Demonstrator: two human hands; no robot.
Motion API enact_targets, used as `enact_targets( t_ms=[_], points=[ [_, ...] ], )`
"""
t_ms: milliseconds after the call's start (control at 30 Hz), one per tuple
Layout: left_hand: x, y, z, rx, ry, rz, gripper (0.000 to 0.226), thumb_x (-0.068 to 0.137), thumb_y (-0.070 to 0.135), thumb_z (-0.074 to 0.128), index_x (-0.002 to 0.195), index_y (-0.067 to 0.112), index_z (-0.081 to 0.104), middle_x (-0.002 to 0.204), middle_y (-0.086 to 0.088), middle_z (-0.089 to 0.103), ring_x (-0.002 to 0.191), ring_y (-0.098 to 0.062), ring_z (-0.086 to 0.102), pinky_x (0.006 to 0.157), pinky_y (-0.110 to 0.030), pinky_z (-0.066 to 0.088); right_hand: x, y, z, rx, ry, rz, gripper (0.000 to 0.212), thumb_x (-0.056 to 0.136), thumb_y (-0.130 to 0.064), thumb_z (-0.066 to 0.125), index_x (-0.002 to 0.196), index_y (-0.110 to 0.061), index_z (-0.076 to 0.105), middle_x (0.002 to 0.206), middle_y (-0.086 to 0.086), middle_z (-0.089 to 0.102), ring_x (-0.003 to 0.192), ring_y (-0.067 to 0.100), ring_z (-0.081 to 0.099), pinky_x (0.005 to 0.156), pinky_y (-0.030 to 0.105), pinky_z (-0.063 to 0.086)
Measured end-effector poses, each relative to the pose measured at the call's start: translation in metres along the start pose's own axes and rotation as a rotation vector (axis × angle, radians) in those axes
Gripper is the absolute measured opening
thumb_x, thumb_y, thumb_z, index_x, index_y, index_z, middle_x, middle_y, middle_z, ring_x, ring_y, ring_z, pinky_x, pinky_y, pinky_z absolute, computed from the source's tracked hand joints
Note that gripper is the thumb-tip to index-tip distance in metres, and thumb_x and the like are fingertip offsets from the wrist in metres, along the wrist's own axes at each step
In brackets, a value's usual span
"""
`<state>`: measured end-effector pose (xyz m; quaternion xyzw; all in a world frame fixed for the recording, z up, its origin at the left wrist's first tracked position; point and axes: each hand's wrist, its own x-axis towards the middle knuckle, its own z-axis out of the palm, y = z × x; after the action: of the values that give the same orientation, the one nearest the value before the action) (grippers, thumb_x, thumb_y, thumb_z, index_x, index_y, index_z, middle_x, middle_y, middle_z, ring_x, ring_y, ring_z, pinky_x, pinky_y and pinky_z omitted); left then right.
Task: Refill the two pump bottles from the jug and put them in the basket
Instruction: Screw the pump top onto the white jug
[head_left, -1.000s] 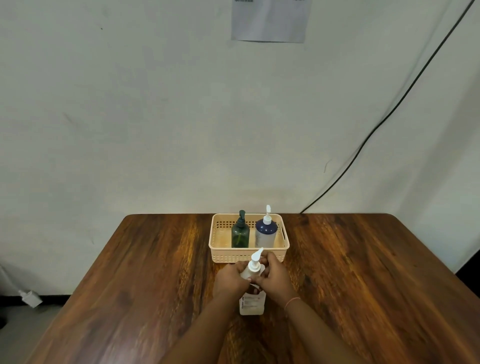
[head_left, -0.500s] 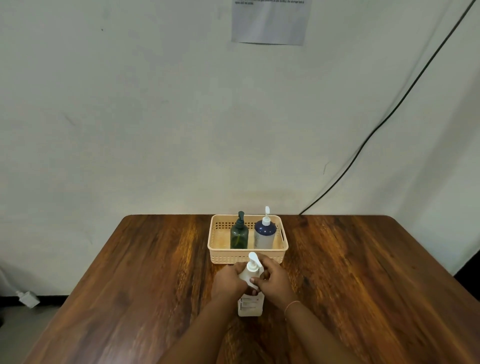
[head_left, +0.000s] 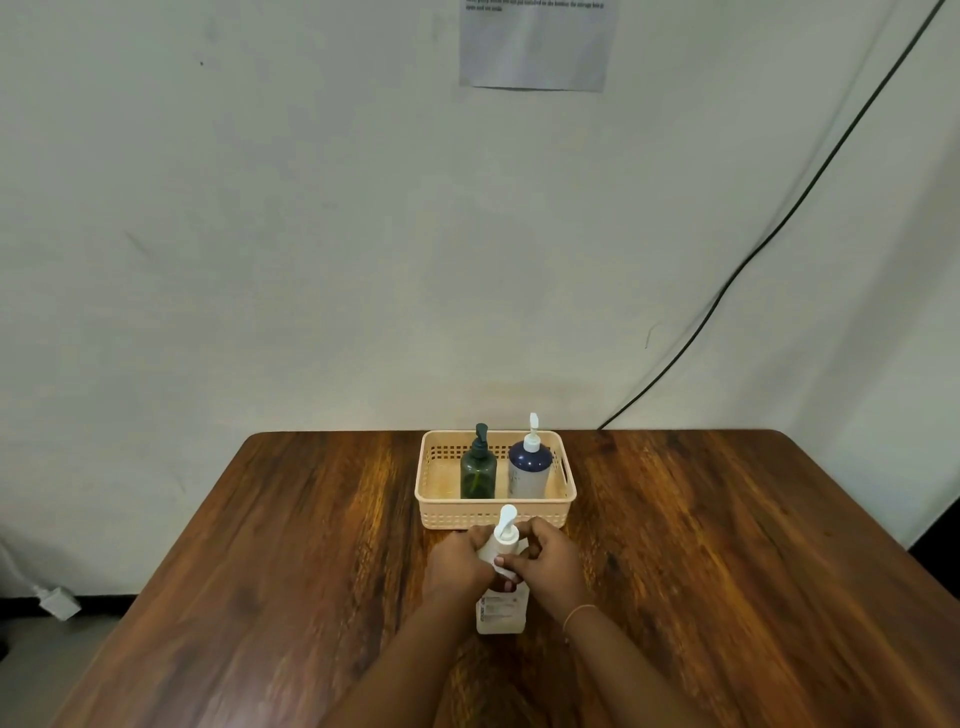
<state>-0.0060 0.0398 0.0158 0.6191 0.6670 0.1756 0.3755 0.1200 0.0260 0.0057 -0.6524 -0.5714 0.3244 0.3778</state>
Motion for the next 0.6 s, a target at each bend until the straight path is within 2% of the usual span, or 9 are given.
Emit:
enact_targets(
  t_ms=[100, 167, 200, 233, 300, 367, 433, 500, 600],
  points=[
    [-0.0008, 0.0009, 0.0008, -0.018, 0.016, -0.007, 0.075, 0.068, 0.023, 0.079, 0.136, 0.028, 0.047, 0.134, 0.000, 0.058, 0.122, -0.022, 0.054, 0.094, -0.031, 0.048, -0.0018, -0.0022, -0.0011, 0.036, -0.025, -0.007, 0.038, 0.069, -0.013, 0.078, 0.102, -0.019, 0.060, 0.096, -0.007, 0.063, 0.082, 0.004, 0.057, 0.063, 0.010, 0.045],
    [-0.0016, 0.0013, 0.0006, -0.024, 0.012, -0.012, 0.075, 0.067, 0.024, 0.079, 0.135, 0.028, 0.049, 0.131, 0.000, 0.060, 0.120, -0.022, 0.056, 0.092, -0.030, 0.049, -0.0018, -0.0008, -0.0008, 0.082, -0.045, -0.023, 0.048, 0.074, -0.008, 0.073, 0.119, -0.018, 0.057, 0.109, -0.007, 0.060, 0.096, 0.007, 0.055, 0.075, 0.011, 0.046],
    [-0.0014, 0.0012, 0.0004, -0.033, 0.005, -0.015, 0.076, 0.065, 0.024, 0.080, 0.135, 0.028, 0.050, 0.130, 0.000, 0.061, 0.118, -0.021, 0.056, 0.092, -0.030, 0.049, -0.0017, 0.0003, -0.0012, 0.095, -0.043, -0.028, 0.047, 0.076, -0.007, 0.071, 0.120, -0.018, 0.057, 0.113, -0.004, 0.061, 0.098, 0.008, 0.055, 0.079, 0.015, 0.047],
    [-0.0010, 0.0010, -0.0003, -0.040, -0.001, -0.018, 0.077, 0.064, 0.024, 0.081, 0.135, 0.028, 0.050, 0.128, 0.000, 0.062, 0.118, -0.021, 0.057, 0.091, -0.029, 0.049, -0.0016, 0.0006, -0.0017, 0.106, -0.036, -0.026, 0.042, 0.077, -0.007, 0.070, 0.116, -0.018, 0.060, 0.113, 0.001, 0.064, 0.096, 0.010, 0.057, 0.080, 0.020, 0.051],
    [-0.0003, 0.0005, -0.0014, -0.040, -0.007, -0.009, 0.079, 0.063, 0.023, 0.082, 0.135, 0.028, 0.050, 0.129, 0.000, 0.061, 0.119, -0.021, 0.055, 0.089, -0.026, 0.047, -0.0013, 0.0015, -0.0026, 0.127, -0.012, 0.004, 0.030, 0.072, -0.007, 0.074, 0.098, -0.019, 0.063, 0.099, 0.006, 0.068, 0.084, 0.014, 0.063, 0.074, 0.030, 0.058],
    [0.0001, -0.0001, -0.0017, -0.037, -0.004, 0.005, 0.076, 0.063, 0.022, 0.082, 0.133, 0.028, 0.052, 0.128, 0.001, 0.062, 0.119, -0.020, 0.056, 0.089, -0.026, 0.046, -0.0020, 0.0013, -0.0025, 0.120, 0.012, 0.038, 0.030, 0.065, -0.008, 0.080, 0.087, -0.012, 0.059, 0.083, 0.002, 0.065, 0.076, 0.016, 0.063, 0.063, 0.026, 0.055],
    [0.0002, -0.0005, -0.0006, -0.051, 0.010, 0.009, 0.071, 0.066, 0.021, 0.079, 0.132, 0.028, 0.054, 0.126, 0.002, 0.064, 0.116, -0.019, 0.058, 0.090, -0.028, 0.048, -0.0038, 0.0013, -0.0017, 0.096, 0.019, 0.038, 0.037, 0.062, -0.011, 0.082, 0.089, -0.011, 0.057, 0.082, -0.002, 0.063, 0.076, 0.014, 0.061, 0.061, 0.019, 0.050],
    [-0.0008, -0.0002, -0.0002, -0.061, 0.021, 0.011, 0.066, 0.069, 0.022, 0.076, 0.131, 0.029, 0.054, 0.126, 0.002, 0.064, 0.115, -0.019, 0.058, 0.088, -0.027, 0.048, -0.0045, 0.0004, -0.0008, 0.092, 0.009, 0.013, 0.044, 0.063, -0.011, 0.081, 0.097, -0.016, 0.053, 0.089, -0.004, 0.062, 0.080, 0.013, 0.061, 0.062, 0.018, 0.051],
    [-0.0011, 0.0007, -0.0002, -0.068, 0.012, 0.004, 0.072, 0.065, 0.020, 0.079, 0.131, 0.029, 0.053, 0.127, 0.001, 0.063, 0.116, -0.020, 0.057, 0.090, -0.029, 0.048, -0.0032, 0.0006, -0.0009, 0.070, -0.012, -0.039, 0.053, 0.066, -0.009, 0.078, 0.111, -0.022, 0.054, 0.099, -0.008, 0.060, 0.089, 0.013, 0.059, 0.069, 0.014, 0.049]
  ],
)
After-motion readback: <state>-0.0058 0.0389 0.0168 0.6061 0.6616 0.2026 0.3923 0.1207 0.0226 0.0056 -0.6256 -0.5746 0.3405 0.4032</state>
